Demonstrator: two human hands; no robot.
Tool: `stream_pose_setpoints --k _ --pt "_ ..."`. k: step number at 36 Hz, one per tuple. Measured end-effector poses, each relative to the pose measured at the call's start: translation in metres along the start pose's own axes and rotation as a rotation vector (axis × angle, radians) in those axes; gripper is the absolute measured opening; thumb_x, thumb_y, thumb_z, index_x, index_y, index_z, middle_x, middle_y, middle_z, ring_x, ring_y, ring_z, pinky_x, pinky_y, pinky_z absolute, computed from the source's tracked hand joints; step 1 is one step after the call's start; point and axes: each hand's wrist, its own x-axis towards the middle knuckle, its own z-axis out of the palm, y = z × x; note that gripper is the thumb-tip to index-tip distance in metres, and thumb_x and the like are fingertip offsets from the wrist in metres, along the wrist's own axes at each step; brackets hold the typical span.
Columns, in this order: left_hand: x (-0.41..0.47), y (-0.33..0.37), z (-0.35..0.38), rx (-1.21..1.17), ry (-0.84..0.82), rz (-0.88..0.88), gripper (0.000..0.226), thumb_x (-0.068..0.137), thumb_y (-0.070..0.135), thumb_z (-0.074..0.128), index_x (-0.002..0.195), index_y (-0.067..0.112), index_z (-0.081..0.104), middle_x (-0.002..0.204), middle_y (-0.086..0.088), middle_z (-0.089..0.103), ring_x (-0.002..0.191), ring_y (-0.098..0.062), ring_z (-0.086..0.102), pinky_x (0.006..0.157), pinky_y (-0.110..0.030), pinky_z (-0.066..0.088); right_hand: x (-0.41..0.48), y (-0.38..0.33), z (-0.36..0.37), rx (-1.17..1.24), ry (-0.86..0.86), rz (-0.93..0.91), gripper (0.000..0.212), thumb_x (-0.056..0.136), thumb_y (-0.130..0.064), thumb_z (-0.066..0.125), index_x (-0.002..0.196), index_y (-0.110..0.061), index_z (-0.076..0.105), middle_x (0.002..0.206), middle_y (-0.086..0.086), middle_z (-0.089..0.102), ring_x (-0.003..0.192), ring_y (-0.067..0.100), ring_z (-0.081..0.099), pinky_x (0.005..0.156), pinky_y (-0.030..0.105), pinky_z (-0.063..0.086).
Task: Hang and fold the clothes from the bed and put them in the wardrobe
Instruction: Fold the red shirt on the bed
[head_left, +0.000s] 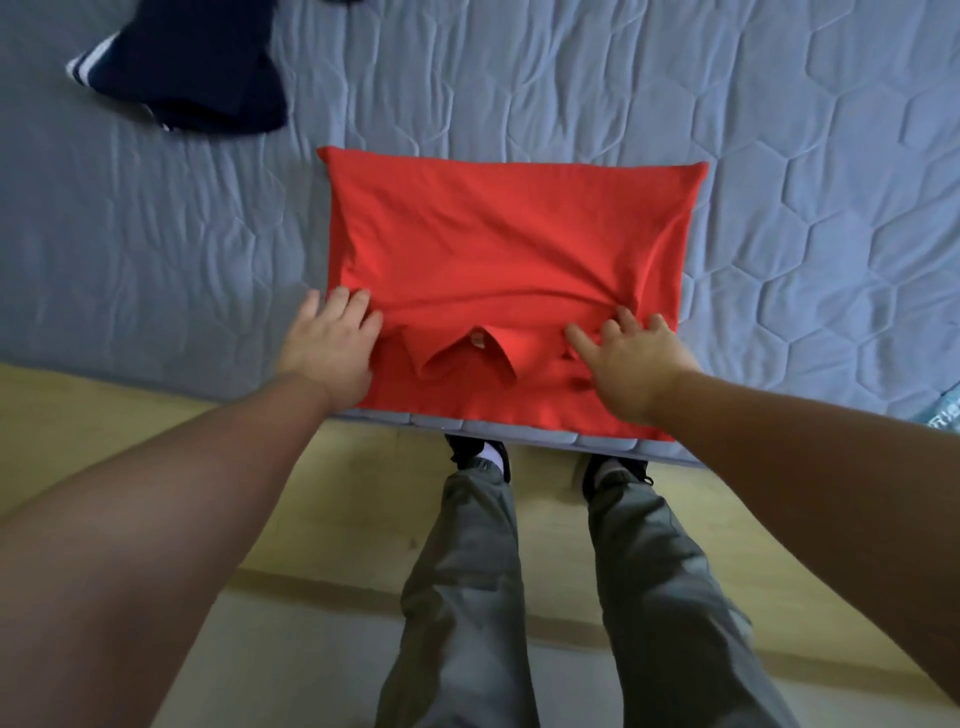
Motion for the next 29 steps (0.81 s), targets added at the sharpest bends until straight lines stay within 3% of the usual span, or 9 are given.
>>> stream_pose_setpoints --k 3,6,9,12,16,20,24,27,29 --pt "0.005 0.012 -0.002 -0.103 0.126 0.117 0.079 0.074 0.029 0.063 0.150 0.020 0.040 0.152 -0.005 0.043 0.137 -0.028 0.039 0.111 -0.046 0.028 0.009 -0.015 -0.006 0.068 0.050 0.029 0.076 0.101 -0.043 0.040 0.157 -0.033 -0.011 0.145 0.019 0.040 0.138 0.050 0.036 0.104 0.059 0.036" --pt "0.008 0.022 -0.006 -0.012 0.040 0.277 0.072 0.084 0.019 0.055 0.153 0.027 0.033 0.159 -0.003 0.032 0.142 -0.026 0.034 0.112 -0.043 0.030 0.012 -0.024 -0.007 0.066 0.004 0.020 0.071 0.103 -0.031 0.038 0.156 -0.041 -0.008 0.150 0.019 0.026 0.137 0.061 0.028 0.105 0.064 0.037" --pt "0.010 0.029 -0.009 0.089 0.033 0.387 0.051 0.090 0.015 0.032 0.136 0.025 0.053 0.148 -0.006 0.043 0.129 -0.027 0.046 0.103 -0.040 0.038 0.008 -0.029 0.000 0.015 -0.032 0.009 0.069 0.103 -0.022 0.031 0.157 -0.042 -0.008 0.157 0.022 0.010 0.139 0.065 0.016 0.106 0.068 0.034" --pt "0.013 0.038 -0.017 0.094 0.036 0.437 0.039 0.087 0.013 0.035 0.112 0.021 0.064 0.125 -0.004 0.056 0.111 -0.026 0.055 0.093 -0.039 0.042 0.001 -0.032 0.006 -0.004 -0.027 0.001 0.070 0.103 -0.022 0.031 0.156 -0.041 -0.012 0.161 0.022 0.002 0.142 0.063 0.011 0.106 0.069 0.033" --pt "0.023 0.047 -0.026 -0.055 -0.096 0.319 0.029 0.089 0.019 0.046 0.110 0.019 0.064 0.108 -0.002 0.060 0.106 -0.025 0.058 0.090 -0.038 0.044 -0.005 -0.028 0.001 -0.005 -0.004 -0.035 0.068 0.101 -0.024 0.030 0.158 -0.036 -0.005 0.160 0.020 0.013 0.142 0.054 0.022 0.103 0.061 0.037" --pt "0.046 0.044 -0.048 -0.274 -0.008 0.056 0.027 0.093 0.027 0.044 0.112 0.016 0.061 0.112 -0.012 0.065 0.098 -0.039 0.065 0.078 -0.043 0.051 0.002 -0.011 -0.011 0.151 0.274 0.016 0.052 0.095 -0.029 0.042 0.147 -0.025 0.035 0.134 0.012 0.048 0.117 0.036 0.052 0.090 0.046 0.045" --pt "0.093 0.024 -0.068 -0.425 0.275 -0.247 0.036 0.087 0.009 0.051 0.123 0.011 0.052 0.127 -0.017 0.048 0.091 -0.045 0.063 0.078 -0.054 0.052 0.040 0.026 -0.029 0.399 0.596 0.347 0.043 0.088 -0.024 0.052 0.129 -0.012 0.051 0.126 0.019 0.051 0.112 0.040 0.051 0.087 0.050 0.043" --pt "0.134 0.002 -0.082 -0.410 0.253 -0.426 0.054 0.083 0.001 0.052 0.136 0.009 0.044 0.149 -0.013 0.034 0.102 -0.044 0.063 0.089 -0.051 0.050 0.076 0.060 -0.047 0.396 0.666 0.451 0.045 0.087 -0.016 0.049 0.131 -0.007 0.050 0.136 0.021 0.047 0.120 0.042 0.047 0.098 0.052 0.038" --pt "0.159 -0.009 -0.089 -0.347 0.164 -0.429 0.055 0.084 0.004 0.054 0.138 0.009 0.045 0.150 -0.013 0.036 0.113 -0.043 0.060 0.095 -0.050 0.048 0.097 0.080 -0.056 0.328 0.618 0.459 0.051 0.084 -0.015 0.051 0.134 -0.008 0.047 0.140 0.020 0.045 0.125 0.041 0.044 0.104 0.053 0.033"
